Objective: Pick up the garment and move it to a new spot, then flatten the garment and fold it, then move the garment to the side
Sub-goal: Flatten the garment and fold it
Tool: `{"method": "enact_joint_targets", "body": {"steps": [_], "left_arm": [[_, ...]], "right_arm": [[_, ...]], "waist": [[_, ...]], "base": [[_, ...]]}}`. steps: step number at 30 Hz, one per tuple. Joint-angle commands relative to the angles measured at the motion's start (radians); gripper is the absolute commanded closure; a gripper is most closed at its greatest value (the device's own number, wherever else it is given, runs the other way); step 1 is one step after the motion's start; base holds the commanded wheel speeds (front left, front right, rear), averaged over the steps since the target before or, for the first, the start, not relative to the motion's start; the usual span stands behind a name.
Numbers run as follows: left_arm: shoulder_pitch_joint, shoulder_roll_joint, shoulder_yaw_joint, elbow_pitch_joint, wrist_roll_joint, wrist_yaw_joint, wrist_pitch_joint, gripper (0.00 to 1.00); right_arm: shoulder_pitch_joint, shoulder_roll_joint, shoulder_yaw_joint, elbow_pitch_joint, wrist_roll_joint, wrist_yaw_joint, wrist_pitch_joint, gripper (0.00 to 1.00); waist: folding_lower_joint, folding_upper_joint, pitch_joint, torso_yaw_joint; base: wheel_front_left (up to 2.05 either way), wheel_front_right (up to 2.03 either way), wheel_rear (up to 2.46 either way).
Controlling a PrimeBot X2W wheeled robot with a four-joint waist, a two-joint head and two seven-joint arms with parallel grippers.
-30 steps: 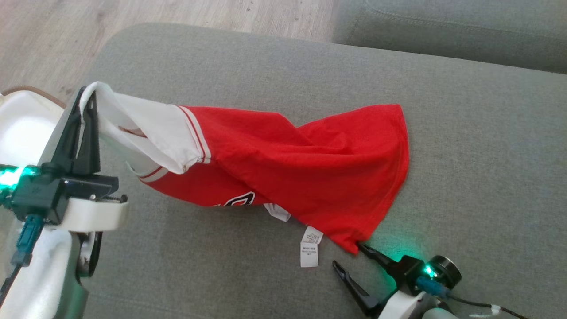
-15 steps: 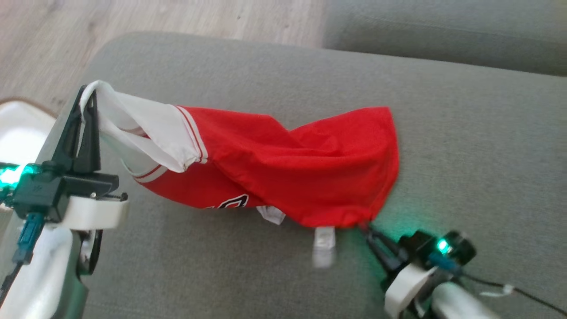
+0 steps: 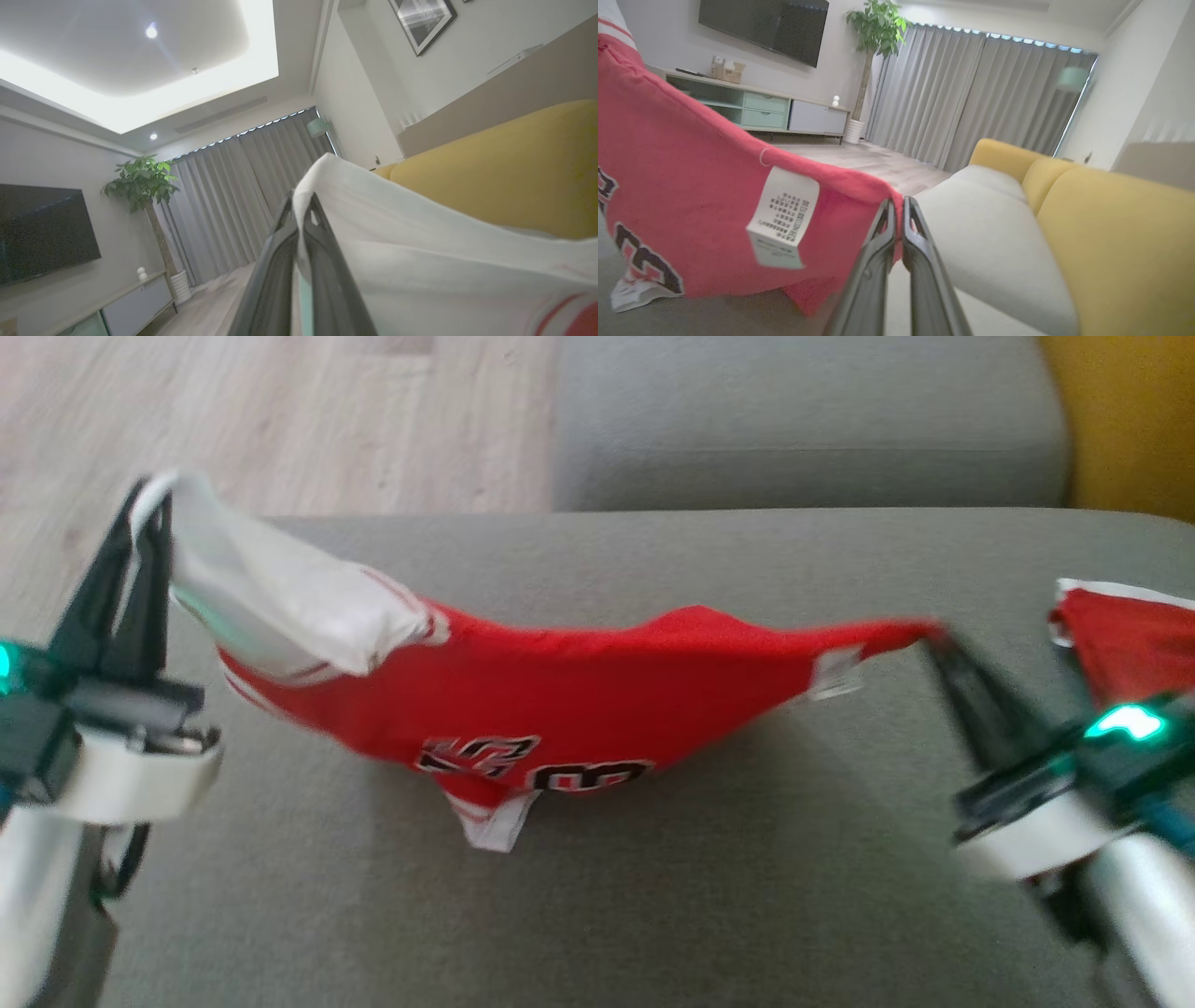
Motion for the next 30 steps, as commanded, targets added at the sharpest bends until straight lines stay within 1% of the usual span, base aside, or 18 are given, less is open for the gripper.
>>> {"method": "enact_joint_targets", "body": {"steps": [1,4,7,8,13,15,17,20,24,27,30], "left_arm": [[-0.111,0.056,0.042,-0.052,0.01,-0.013,0.007,1.0],[-0.17,0.072,0.03,-0.073,0.014,-0.037,0.018,1.0],[-0.234,0.083,0.027,-0.084,0.013,-0.053,0.022,1.0],[-0.234,0.083,0.027,-0.084,0.013,-0.053,0.022,1.0],[-0.377,0.086,0.045,-0.109,-0.004,-0.062,0.021,1.0],[-0.441,0.082,0.03,-0.099,-0.014,-0.075,0.038,1.0],[-0.51,0.071,0.003,-0.078,-0.026,-0.089,0.054,1.0],[-0.605,0.037,-0.054,0.001,-0.067,-0.107,0.098,1.0],[-0.73,0.002,-0.149,0.167,-0.094,-0.119,0.137,1.0],[-0.833,-0.018,-0.2,0.283,-0.086,-0.122,0.128,1.0],[-0.946,-0.042,-0.217,0.396,-0.064,-0.122,0.09,1.0]], "right_arm": [[-0.069,-0.071,-0.017,-0.068,0.009,0.006,-0.004,1.0],[-0.117,-0.157,-0.058,-0.129,0.032,0.006,-0.004,1.0],[-0.164,-0.233,-0.091,-0.179,0.063,0.006,-0.001,1.0],[-0.164,-0.233,-0.091,-0.179,0.063,0.006,-0.001,1.0],[-0.268,-0.339,-0.131,-0.243,0.104,0.006,0.035,1.0],[-0.318,-0.368,-0.129,-0.249,0.117,0.006,0.047,1.0],[-0.374,-0.383,-0.114,-0.239,0.14,0.006,0.06,1.0],[-0.465,-0.396,-0.06,-0.185,0.17,0.006,0.083,1.0],[-0.591,-0.393,0.059,-0.055,0.216,0.006,0.102,1.0],[-0.701,-0.384,0.138,0.052,0.257,0.006,0.104,1.0],[-0.824,-0.367,0.195,0.16,0.283,0.006,0.077,1.0]], "waist": [[0.0001,0.0,-0.035,-0.048],[0.0001,0.0,-0.053,-0.068],[0.0001,0.0,-0.066,-0.082],[0.0001,0.0,-0.066,-0.082],[0.0001,0.0,-0.07,-0.092],[0.0001,0.0,-0.067,-0.093],[0.0001,0.0,-0.057,-0.092],[0.0001,0.0,-0.029,-0.086],[0.0001,0.0,0.031,-0.071],[0.0001,0.0,0.114,-0.058],[0.0001,0.0,0.195,-0.053]], "base": [[0.0,0.0,0.0],[0.0,0.0,0.0],[0.0,0.0,0.0],[0.0,0.0,0.0],[0.0,0.0,0.0],[0.0,0.0,0.0],[0.0,0.0,0.0],[0.0,0.0,0.0],[0.0,0.0,0.0],[0.0,0.0,0.0],[0.0,0.0,0.0]]}}
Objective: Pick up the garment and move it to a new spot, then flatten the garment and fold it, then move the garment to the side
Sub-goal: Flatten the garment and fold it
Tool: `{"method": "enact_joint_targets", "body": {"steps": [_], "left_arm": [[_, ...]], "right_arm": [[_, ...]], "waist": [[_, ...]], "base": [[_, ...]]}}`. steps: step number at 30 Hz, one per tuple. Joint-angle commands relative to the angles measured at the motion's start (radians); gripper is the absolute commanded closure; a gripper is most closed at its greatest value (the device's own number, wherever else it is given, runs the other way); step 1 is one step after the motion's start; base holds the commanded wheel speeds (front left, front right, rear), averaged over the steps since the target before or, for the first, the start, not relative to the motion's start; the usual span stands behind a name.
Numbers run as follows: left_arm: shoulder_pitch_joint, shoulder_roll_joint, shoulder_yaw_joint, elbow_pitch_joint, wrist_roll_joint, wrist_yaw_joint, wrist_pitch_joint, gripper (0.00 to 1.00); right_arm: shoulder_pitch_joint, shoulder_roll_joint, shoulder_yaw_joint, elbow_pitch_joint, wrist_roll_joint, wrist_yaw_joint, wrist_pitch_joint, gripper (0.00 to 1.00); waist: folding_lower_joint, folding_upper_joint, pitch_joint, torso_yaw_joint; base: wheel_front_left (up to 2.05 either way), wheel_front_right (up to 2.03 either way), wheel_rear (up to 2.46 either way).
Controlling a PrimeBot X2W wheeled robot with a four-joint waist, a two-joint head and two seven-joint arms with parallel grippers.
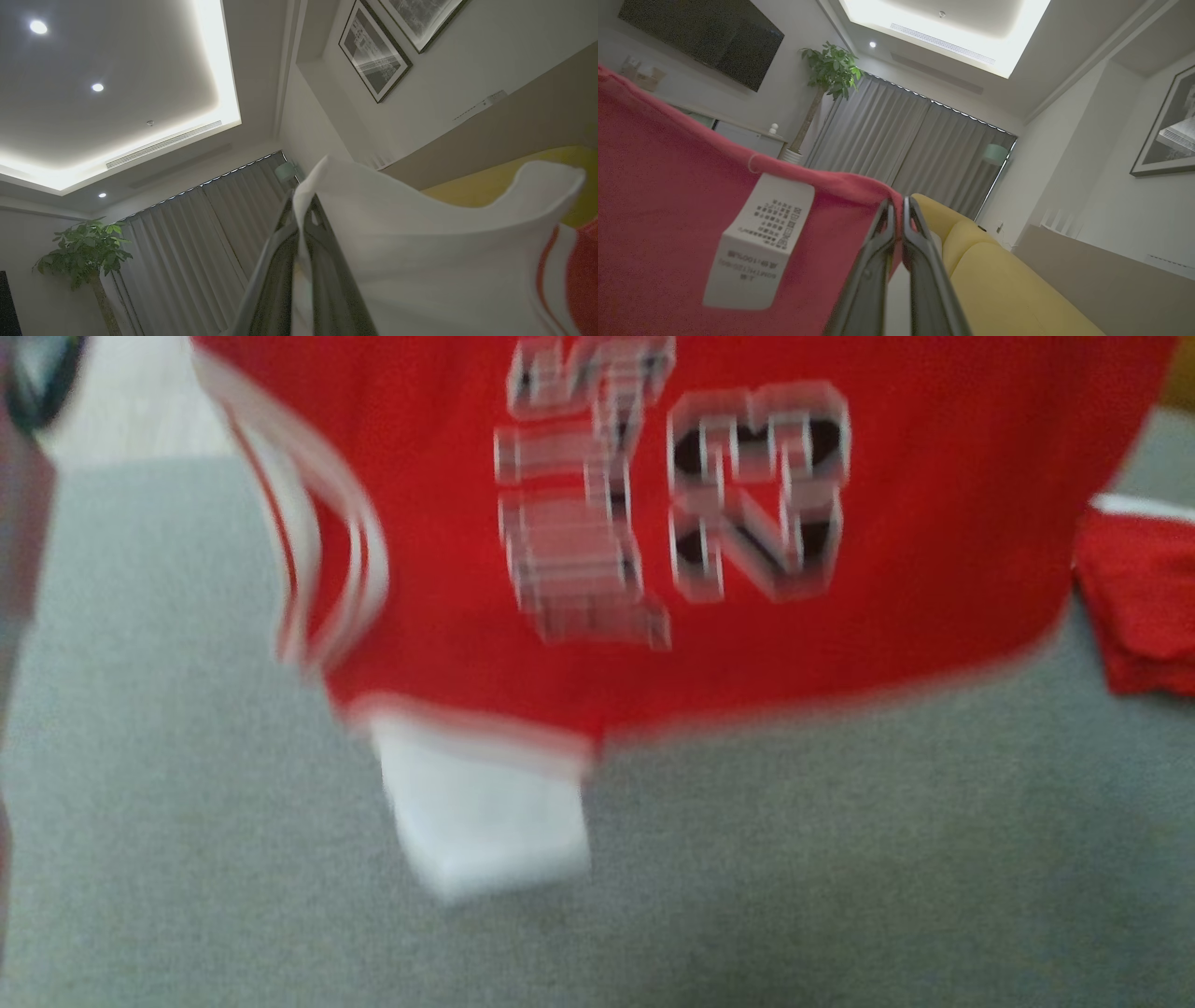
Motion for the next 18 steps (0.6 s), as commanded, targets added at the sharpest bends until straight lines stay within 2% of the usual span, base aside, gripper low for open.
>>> {"method": "enact_joint_targets", "body": {"steps": [1,6,9,13,18], "left_arm": [[-0.108,0.027,0.034,0.007,0.017,0.006,-0.021,1.0],[-0.268,-0.023,0.045,0.131,0.064,0.051,-0.114,1.0],[-0.281,-0.05,0.056,0.137,0.059,0.048,-0.13,1.0],[-0.169,-0.041,0.059,0.057,0.052,0.03,-0.13,1.0],[0.073,-0.009,0.063,-0.025,0.036,0.019,-0.131,1.0]], "right_arm": [[-0.065,-0.001,0.0,0.012,0.015,0.006,-0.021,1.0],[-0.244,0.018,0.023,0.141,-0.032,0.006,-0.079,1.0],[-0.282,0.029,0.025,0.171,-0.058,0.006,-0.087,1.0],[-0.219,0.026,0.02,0.168,-0.048,0.006,-0.087,1.0],[-0.079,0.033,0.014,0.166,-0.014,0.006,-0.088,1.0]], "waist": [[-0.0004,0.0,0.099,0.014],[-0.0004,0.0,0.172,0.027],[-0.0004,0.0,0.204,0.036],[-0.0004,0.0,0.232,0.045],[-0.0004,0.0,0.234,0.046]], "base": [[0.0,0.0,0.0],[0.0,0.0,0.0],[0.0,0.0,0.0],[0.0,0.0,0.0],[0.0,0.0,0.0]]}}
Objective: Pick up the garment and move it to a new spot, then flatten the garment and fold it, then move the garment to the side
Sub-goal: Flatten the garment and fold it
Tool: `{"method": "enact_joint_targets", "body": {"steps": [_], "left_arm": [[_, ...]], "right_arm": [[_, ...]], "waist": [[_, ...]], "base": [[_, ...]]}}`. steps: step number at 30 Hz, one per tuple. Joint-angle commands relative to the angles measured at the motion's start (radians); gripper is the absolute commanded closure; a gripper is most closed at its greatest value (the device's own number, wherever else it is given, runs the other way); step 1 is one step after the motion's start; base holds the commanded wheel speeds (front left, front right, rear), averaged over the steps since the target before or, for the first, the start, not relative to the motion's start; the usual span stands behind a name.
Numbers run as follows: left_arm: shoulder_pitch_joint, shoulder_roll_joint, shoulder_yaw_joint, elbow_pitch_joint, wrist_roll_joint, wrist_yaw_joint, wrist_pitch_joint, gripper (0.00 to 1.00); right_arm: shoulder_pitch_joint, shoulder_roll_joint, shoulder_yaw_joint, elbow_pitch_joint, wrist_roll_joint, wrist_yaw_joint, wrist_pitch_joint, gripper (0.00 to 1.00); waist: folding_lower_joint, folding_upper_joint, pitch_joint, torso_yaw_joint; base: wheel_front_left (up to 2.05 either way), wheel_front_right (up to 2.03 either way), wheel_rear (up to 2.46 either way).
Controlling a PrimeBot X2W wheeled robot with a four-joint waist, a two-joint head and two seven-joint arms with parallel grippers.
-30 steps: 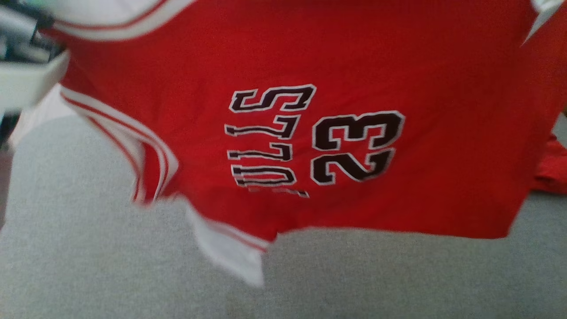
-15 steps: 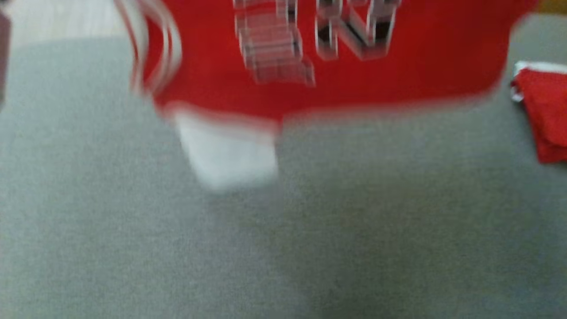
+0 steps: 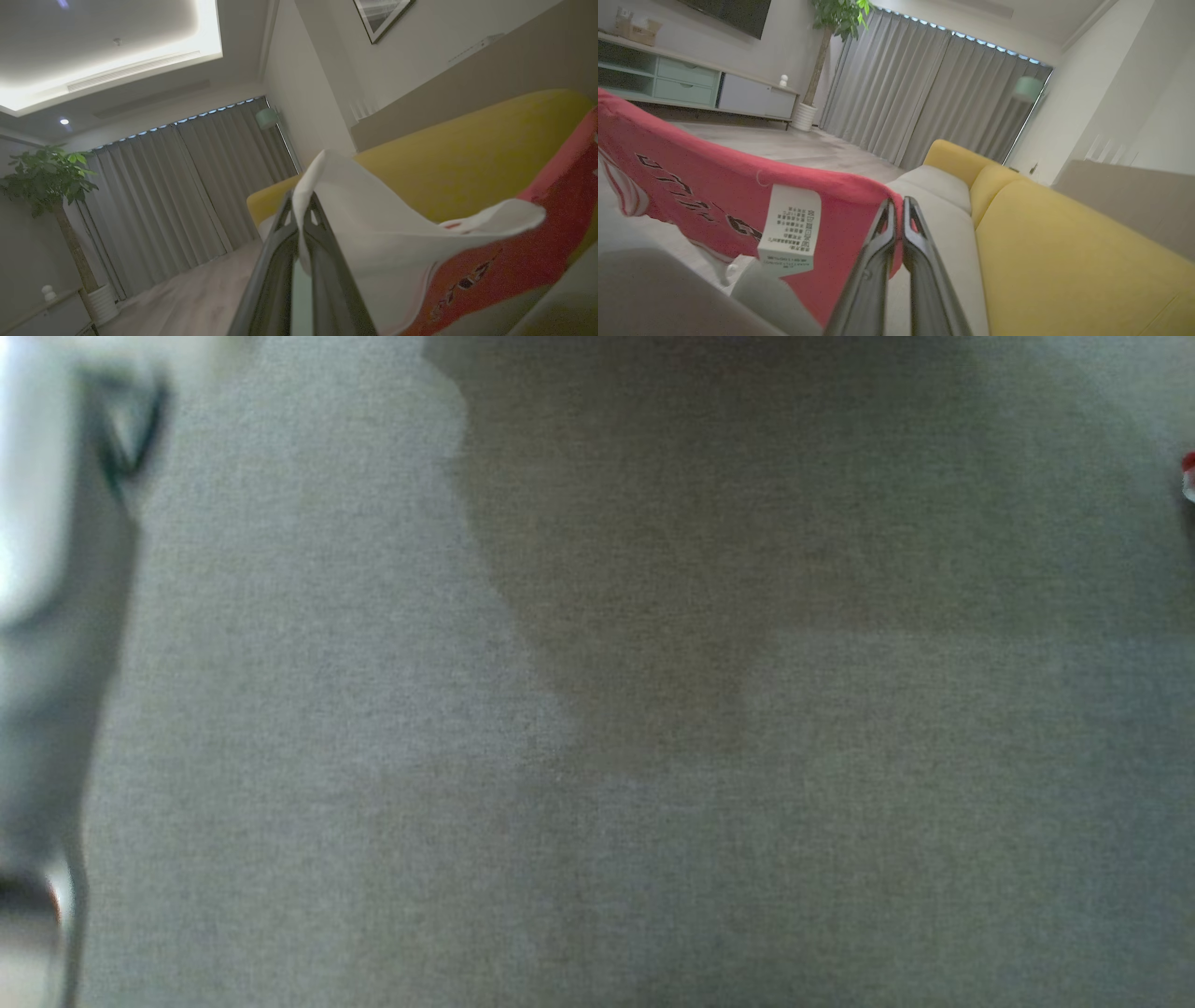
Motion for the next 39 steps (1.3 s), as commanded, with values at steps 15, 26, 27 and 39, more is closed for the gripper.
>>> {"method": "enact_joint_targets", "body": {"steps": [15,26,27,39], "left_arm": [[0.791,0.107,0.034,-0.253,-0.045,0.033,-0.004,1.0],[1.15,0.168,0.016,-0.481,-0.098,0.102,0.083,1.0],[1.171,0.175,0.015,-0.504,-0.101,0.107,0.096,1.0],[1.058,0.174,0.004,-0.568,-0.087,0.098,0.155,1.0]], "right_arm": [[0.604,-0.044,-0.068,-0.133,0.149,0.006,-0.005,1.0],[1.155,0.019,-0.352,-0.393,0.079,0.006,-0.005,1.0],[1.195,0.028,-0.374,-0.416,0.072,0.006,-0.005,1.0],[1.201,0.06,-0.41,-0.481,0.068,0.006,0.074,1.0]], "waist": [[-0.0004,0.0001,-0.184,-0.013],[-0.0004,0.0001,-0.286,0.0],[-0.0004,0.0001,-0.286,0.0],[-0.0004,0.0001,-0.196,0.0]], "base": [[0.0,0.0,0.0],[0.0,0.0,0.0],[0.0,0.0,0.0],[0.0,0.0,0.0]]}}
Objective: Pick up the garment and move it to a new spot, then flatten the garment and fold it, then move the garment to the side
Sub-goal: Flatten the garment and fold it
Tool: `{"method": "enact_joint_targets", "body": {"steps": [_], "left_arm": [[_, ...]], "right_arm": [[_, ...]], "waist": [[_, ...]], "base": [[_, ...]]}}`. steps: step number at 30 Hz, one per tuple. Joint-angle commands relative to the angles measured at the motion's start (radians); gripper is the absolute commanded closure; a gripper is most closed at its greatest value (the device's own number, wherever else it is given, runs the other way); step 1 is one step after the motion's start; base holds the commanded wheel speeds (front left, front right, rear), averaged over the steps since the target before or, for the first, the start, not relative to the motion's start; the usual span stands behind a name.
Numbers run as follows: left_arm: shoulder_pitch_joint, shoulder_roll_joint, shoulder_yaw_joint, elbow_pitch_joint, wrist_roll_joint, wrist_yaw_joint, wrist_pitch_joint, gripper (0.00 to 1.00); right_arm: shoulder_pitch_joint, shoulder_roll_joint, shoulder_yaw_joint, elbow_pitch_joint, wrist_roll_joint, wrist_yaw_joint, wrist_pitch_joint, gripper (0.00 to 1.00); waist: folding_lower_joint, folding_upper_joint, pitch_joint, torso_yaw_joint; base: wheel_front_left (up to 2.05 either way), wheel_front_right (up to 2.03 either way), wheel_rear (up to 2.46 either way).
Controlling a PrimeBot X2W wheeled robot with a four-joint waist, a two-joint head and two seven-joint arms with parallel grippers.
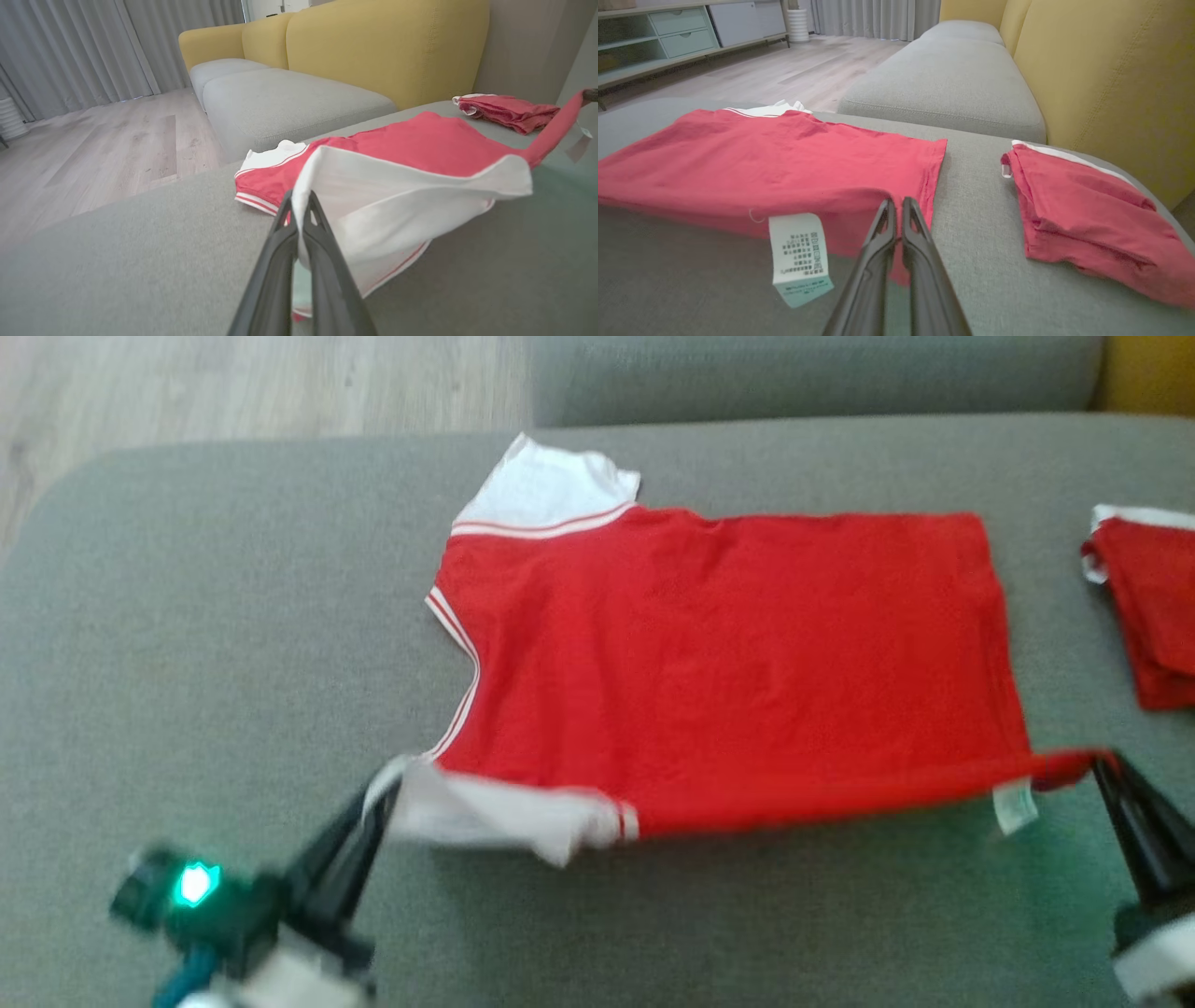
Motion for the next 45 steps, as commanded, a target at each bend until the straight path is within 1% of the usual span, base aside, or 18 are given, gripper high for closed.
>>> {"method": "enact_joint_targets", "body": {"steps": [1,4,8,9,14,17,18,19,20,21,23,25,27,30,33,36,39,45], "left_arm": [[-0.122,0.012,0.035,0.005,0.011,-0.014,0.008,1.0],[-0.235,-0.012,0.026,0.075,0.019,-0.037,0.015,1.0],[-0.384,-0.05,0.004,0.188,0.019,-0.074,-0.006,1.0],[-0.384,-0.05,0.004,0.188,0.019,-0.074,-0.006,1.0],[-0.523,-0.101,-0.043,0.362,0.029,-0.098,-0.034,1.0],[-0.579,-0.124,-0.064,0.452,0.036,-0.104,-0.074,1.0],[-0.591,-0.133,-0.063,0.479,0.036,-0.103,-0.09,0.93],[-0.601,-0.143,-0.057,0.504,0.034,-0.097,-0.104,0.65],[-0.607,-0.153,-0.052,0.526,0.032,-0.091,-0.117,0.04],[-0.611,-0.163,-0.047,0.542,0.033,-0.084,-0.128,0.0],[-0.602,-0.183,-0.035,0.564,0.026,-0.069,-0.143,0.0],[-0.575,-0.204,-0.014,0.572,0.017,-0.039,-0.151,0.0],[-0.526,-0.23,0.018,0.566,-0.001,-0.004,-0.155,0.0],[-0.425,-0.27,0.075,0.518,-0.016,0.046,-0.156,0.0],[-0.315,-0.311,0.124,0.491,-0.036,0.074,-0.156,0.0],[-0.235,-0.339,0.152,0.492,-0.04,0.083,-0.156,0.0],[-0.191,-0.358,0.163,0.527,-0.043,0.081,-0.156,0.0],[-0.192,-0.374,0.149,0.629,-0.034,0.055,-0.156,0.0]], "right_arm": [[-0.079,-0.043,0.019,-0.005,0.012,0.006,0.009,1.0],[-0.166,-0.051,0.059,0.043,0.025,0.006,0.024,1.0],[-0.286,-0.069,0.121,0.125,0.031,0.006,0.028,1.0],[-0.286,-0.069,0.121,0.125,0.031,0.006,0.028,1.0],[-0.414,-0.064,0.192,0.226,0.034,0.006,0.012,1.0],[-0.47,-0.056,0.229,0.287,0.042,0.006,-0.003,1.0],[-0.485,-0.052,0.24,0.304,0.042,0.006,-0.009,0.87],[-0.498,-0.047,0.248,0.32,0.044,0.006,-0.017,0.6],[-0.51,-0.039,0.25,0.335,0.045,0.006,-0.028,0.0],[-0.519,-0.031,0.251,0.348,0.046,0.006,-0.038,0.0],[-0.528,-0.018,0.258,0.362,0.04,0.006,-0.054,0.0],[-0.528,-0.005,0.251,0.368,0.035,0.006,-0.067,0.0],[-0.518,0.01,0.235,0.368,0.029,0.006,-0.074,0.0],[-0.485,0.043,0.2,0.349,0.016,0.006,-0.077,0.0],[-0.44,0.077,0.162,0.318,-0.001,0.006,-0.078,0.0],[-0.399,0.109,0.133,0.298,-0.012,0.006,-0.078,0.0],[-0.371,0.13,0.118,0.287,-0.022,0.006,-0.078,0.0],[-0.36,0.141,0.103,0.284,-0.034,0.006,-0.078,0.0]], "waist": [[-0.0001,-0.0001,0.036,0.005],[-0.0001,-0.0001,0.074,0.009],[-0.0001,-0.0001,0.126,0.013],[-0.0001,-0.0001,0.126,0.013],[-0.0001,-0.0001,0.165,0.012],[-0.0001,-0.0001,0.178,0.008],[-0.0001,-0.0001,0.18,0.007],[-0.0001,-0.0001,0.182,0.006],[-0.0001,-0.0001,0.184,0.004],[-0.0001,-0.0001,0.185,0.003],[-0.0001,-0.0001,0.182,0.002],[-0.0001,-0.0001,0.172,0.002],[-0.0001,-0.0001,0.159,0.002],[-0.0001,-0.0001,0.136,0.001],[-0.0001,-0.0001,0.116,-0.001],[-0.0001,-0.0001,0.1,-0.005],[-0.0001,-0.0001,0.091,-0.011],[-0.0001,-0.0001,0.093,-0.024]], "base": [[0.0,0.0,0.0],[0.0,0.0,0.0],[0.0,0.0,0.0],[0.0,0.0,0.0],[0.0,0.0,0.0],[0.0,0.0,0.0],[0.0,0.0,0.0],[0.0,0.0,0.0],[0.0,0.0,0.0],[0.0,0.0,0.0],[0.0,0.0,0.0],[0.0,0.0,0.0],[0.0,0.0,0.0],[0.0,0.0,0.0],[0.0,0.0,0.0],[0.0,0.0,0.0],[0.0,0.0,0.0],[0.0,0.0,0.0]]}}
